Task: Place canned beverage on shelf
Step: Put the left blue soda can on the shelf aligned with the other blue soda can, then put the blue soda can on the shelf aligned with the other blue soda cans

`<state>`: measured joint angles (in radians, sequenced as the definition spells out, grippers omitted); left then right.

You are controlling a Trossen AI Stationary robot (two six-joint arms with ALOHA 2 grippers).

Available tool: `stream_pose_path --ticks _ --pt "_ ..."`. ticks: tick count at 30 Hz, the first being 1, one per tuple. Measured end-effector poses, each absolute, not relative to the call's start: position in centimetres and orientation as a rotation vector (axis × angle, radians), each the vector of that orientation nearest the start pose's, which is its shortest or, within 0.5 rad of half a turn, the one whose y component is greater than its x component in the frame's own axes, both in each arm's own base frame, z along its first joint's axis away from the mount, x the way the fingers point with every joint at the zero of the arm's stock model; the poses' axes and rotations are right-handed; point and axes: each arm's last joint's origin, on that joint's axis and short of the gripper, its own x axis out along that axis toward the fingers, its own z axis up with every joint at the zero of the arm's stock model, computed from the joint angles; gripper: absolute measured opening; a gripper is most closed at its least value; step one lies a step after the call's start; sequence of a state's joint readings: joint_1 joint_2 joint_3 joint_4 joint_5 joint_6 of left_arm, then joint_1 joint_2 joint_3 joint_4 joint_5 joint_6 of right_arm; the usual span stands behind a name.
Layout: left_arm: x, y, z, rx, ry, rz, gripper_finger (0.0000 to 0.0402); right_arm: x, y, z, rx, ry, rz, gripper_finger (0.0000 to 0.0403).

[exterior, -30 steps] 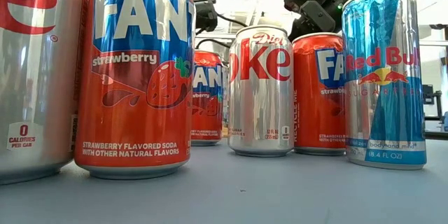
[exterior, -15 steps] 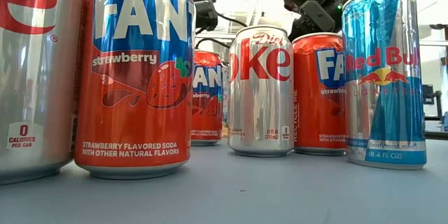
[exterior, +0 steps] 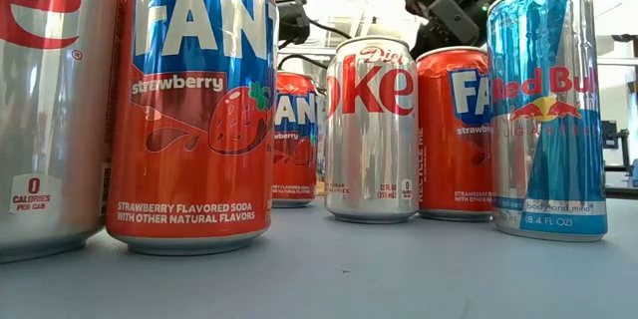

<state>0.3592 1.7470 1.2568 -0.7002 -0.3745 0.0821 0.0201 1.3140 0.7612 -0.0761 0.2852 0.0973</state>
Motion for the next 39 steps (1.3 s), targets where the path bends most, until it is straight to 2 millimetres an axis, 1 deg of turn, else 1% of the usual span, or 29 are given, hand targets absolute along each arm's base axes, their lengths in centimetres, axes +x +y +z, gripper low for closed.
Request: stream_pose_path --ticks 11,14,17,21,25,28,30,32,36,39 --pt "32.2 11.6 21.4 0.041 1.257 0.583 0.0 27.0 -0.3 22.5 -0.002 0.609 -0.286 0.0276" --pt "32.0 11.2 22.0 0.03 1.242 0.575 0.0 27.0 -0.3 22.5 -0.002 0.609 -0.286 0.0276" --pt "31.1 10.4 23.8 0.002 1.208 0.568 0.0 27.0 -0.3 22.5 -0.002 0.609 -0.286 0.0276" --pt "29.0 8.8 27.7 -0.065 1.098 0.54 0.0 27.0 -0.3 22.5 -0.008 0.609 -0.284 0.0276" --pt "26.6 6.7 31.7 -0.139 0.935 0.443 0.0 26.9 -0.1 22.8 -0.05 0.606 -0.264 0.0276" --pt "25.1 5.3 33.7 -0.171 0.84 0.369 0.0 27.1 0.2 24.2 -0.056 0.569 -0.219 0.0276" --pt "24.5 4.3 34.7 -0.179 0.795 0.292 0.0002 26.9 0.6 25.3 -0.055 0.571 -0.187 0.0276" --pt "24.2 3.2 35.3 -0.192 0.758 0.199 0.0008 27.2 1.1 27.0 -0.049 0.541 -0.147 0.0276" --pt "25.0 0.5 36.0 -0.216 0.678 0.038 0.0037 26.7 2.7 29.6 -0.069 0.572 -0.084 0.0276" --pt "26.5 -2.0 36.2 -0.177 0.595 -0.065 0.0069 26.2 4.0 31.0 -0.089 0.631 -0.039 0.0276"
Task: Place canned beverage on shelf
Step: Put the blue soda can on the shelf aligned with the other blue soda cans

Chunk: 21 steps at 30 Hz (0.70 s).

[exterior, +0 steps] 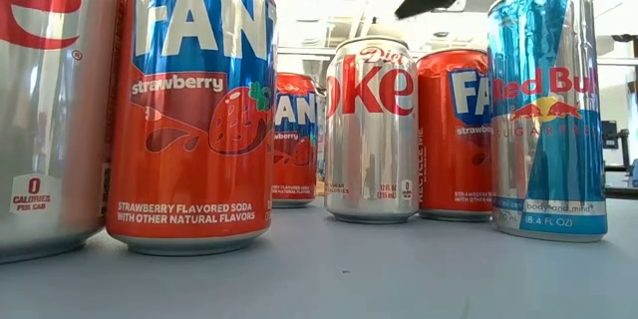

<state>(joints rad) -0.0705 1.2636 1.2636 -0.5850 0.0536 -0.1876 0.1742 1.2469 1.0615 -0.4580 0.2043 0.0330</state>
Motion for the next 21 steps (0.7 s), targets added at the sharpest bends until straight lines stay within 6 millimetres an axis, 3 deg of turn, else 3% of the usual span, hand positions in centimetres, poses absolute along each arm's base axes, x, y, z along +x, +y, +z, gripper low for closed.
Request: stream_pose_path --ticks 5,9,16,21 --pt "29.4 -6.2 35.3 -0.058 0.487 -0.149 0.0127 24.6 5.8 34.1 -0.006 0.734 -0.017 0.0276" --pt "32.0 -8.6 33.5 -0.011 0.435 -0.107 0.0158 22.7 7.2 36.0 0.052 0.806 -0.083 0.0276" --pt "36.4 -10.8 28.5 -0.102 0.447 -0.078 0.0167 20.0 10.0 35.8 0.141 0.917 -0.139 0.0276" --pt "37.8 -10.8 27.0 -0.202 0.442 -0.094 0.0167 18.7 12.3 35.8 0.175 0.886 -0.131 0.0276"
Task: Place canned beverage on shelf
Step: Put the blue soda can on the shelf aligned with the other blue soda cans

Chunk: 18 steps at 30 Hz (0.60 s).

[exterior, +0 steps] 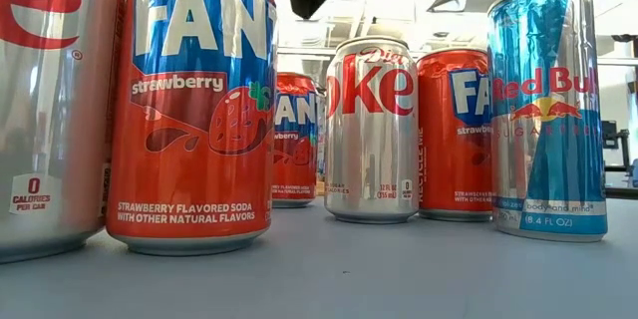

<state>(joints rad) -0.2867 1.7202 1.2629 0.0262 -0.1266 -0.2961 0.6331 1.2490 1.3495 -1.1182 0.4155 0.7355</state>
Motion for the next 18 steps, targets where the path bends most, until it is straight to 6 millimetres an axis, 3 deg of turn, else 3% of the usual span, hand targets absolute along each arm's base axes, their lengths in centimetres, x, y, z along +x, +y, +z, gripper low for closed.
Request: stream_pose_path --ticks 6,10,14,18 --pt "37.9 -10.9 27.1 -0.188 0.434 -0.169 0.0167 17.5 13.9 36.0 0.129 0.777 -0.18 0.0276" --pt "38.1 -11.8 27.2 -0.155 0.378 -0.206 0.0167 17.8 15.3 35.3 0.075 0.734 -0.209 0.0276" --pt "38.0 -12.6 27.0 -0.156 0.385 -0.23 0.0167 19.0 17.2 33.5 0.046 0.716 -0.256 0.0276" --pt "37.6 -13.5 27.0 -0.142 0.389 -0.246 0.0167 20.2 19.5 29.9 0.018 0.734 -0.31 0.0276"
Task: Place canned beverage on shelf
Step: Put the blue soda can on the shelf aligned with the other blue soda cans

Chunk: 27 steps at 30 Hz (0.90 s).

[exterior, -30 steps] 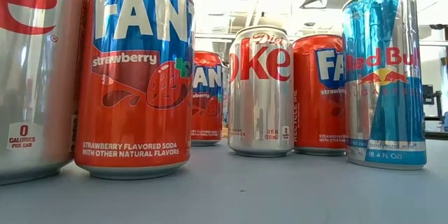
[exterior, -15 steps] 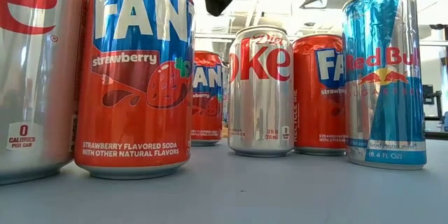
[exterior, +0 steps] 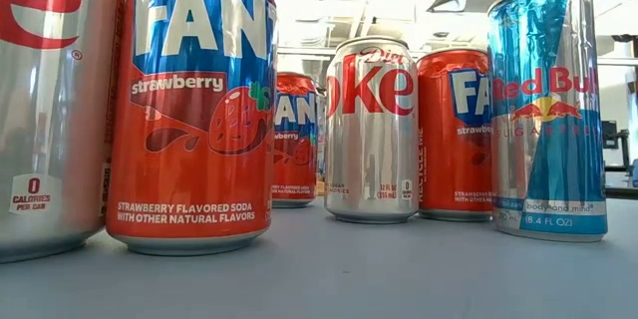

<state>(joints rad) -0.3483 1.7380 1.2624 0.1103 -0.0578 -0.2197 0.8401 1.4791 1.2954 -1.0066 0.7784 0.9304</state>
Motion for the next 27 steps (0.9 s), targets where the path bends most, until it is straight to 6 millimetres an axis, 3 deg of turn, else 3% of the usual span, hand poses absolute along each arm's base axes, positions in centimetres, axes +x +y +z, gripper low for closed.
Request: stream_pose_path --ticks 4,9,27 --pt "37.3 -14.3 27.0 -0.136 0.4 -0.262 0.0167 21.8 21.3 26.7 0.043 0.748 -0.367 0.0276" --pt "37.0 -15.0 26.9 -0.123 0.396 -0.25 0.0167 23.7 22.5 24.8 0.064 0.695 -0.402 0.0276" --pt "36.7 -15.3 26.6 -0.123 0.423 -0.196 0.0167 24.3 23.3 23.3 0.085 0.627 -0.443 0.0276"
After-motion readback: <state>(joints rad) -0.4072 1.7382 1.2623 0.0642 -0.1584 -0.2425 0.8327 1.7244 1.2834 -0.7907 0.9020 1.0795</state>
